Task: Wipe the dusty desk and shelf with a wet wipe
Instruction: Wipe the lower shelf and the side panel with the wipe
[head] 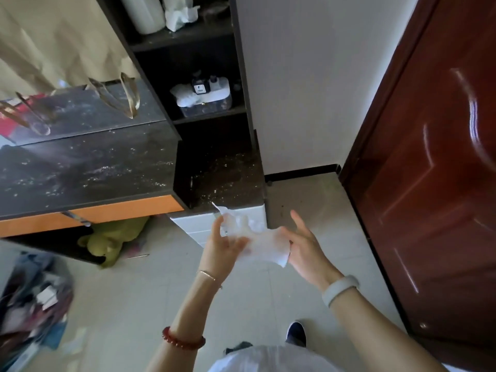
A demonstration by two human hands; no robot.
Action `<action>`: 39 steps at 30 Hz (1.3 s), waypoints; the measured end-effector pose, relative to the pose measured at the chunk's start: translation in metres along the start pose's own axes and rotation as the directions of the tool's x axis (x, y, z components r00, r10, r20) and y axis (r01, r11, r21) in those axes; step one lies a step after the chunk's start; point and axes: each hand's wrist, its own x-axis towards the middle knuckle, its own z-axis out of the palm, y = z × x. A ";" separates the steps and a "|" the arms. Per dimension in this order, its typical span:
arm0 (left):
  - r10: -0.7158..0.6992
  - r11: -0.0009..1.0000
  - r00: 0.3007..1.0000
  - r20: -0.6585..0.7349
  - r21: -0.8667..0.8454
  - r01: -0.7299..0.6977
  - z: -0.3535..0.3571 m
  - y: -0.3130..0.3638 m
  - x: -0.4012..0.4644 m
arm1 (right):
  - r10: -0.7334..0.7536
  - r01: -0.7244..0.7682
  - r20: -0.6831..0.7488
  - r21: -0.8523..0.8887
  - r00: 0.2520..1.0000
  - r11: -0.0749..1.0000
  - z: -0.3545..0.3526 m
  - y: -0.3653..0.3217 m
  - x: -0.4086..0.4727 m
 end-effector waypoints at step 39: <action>-0.155 0.882 0.980 0.126 0.465 0.080 -0.079 -0.091 0.309 | -0.281 -0.259 -0.414 -0.851 0.866 0.457 0.077 0.001 0.315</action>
